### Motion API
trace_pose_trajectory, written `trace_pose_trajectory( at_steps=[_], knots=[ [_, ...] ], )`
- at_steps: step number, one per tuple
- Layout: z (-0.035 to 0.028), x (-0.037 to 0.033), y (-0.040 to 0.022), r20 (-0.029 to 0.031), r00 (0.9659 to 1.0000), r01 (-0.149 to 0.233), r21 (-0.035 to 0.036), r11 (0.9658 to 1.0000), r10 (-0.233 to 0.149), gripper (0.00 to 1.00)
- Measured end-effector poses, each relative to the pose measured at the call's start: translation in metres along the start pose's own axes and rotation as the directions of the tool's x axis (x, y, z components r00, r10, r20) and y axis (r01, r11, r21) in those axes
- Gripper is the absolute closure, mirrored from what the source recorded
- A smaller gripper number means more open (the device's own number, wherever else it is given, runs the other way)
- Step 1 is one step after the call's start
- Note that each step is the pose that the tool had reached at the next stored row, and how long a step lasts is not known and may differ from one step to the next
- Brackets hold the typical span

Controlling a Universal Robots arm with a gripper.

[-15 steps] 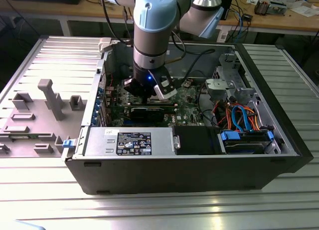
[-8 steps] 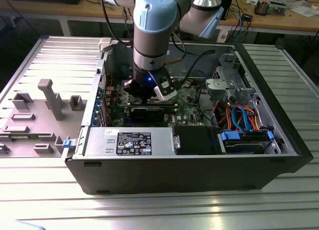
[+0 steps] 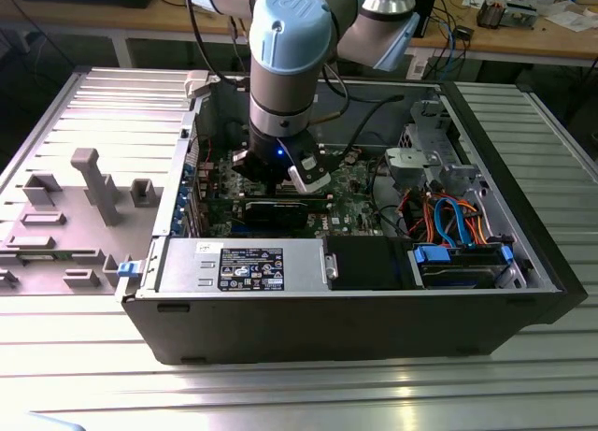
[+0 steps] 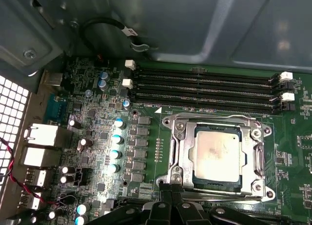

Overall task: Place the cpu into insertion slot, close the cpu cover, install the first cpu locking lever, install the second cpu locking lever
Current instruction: 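Install the second cpu locking lever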

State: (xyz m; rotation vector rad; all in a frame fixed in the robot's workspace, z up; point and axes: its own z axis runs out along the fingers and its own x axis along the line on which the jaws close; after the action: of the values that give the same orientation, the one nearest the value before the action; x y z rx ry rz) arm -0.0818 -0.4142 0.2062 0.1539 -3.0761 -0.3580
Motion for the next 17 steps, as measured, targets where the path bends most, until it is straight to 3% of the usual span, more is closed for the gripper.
trace_pose_trajectory(
  at_steps=[4,11,14,17],
  knots=[
    [0.0001,0.0006,0.0001,0.0015,1.0000,0.000,0.0002,1.0000,0.000,0.89],
    [0.0018,0.0036,0.0001,0.0149,0.9999,0.004,-0.0030,1.0000,-0.004,0.89],
    [0.0021,0.0053,0.0003,0.0172,0.9999,0.002,-0.0036,1.0000,-0.002,0.89],
    [0.0027,0.0055,0.0001,0.0203,0.9998,-0.005,-0.0106,0.9999,0.006,0.89]
  ],
)
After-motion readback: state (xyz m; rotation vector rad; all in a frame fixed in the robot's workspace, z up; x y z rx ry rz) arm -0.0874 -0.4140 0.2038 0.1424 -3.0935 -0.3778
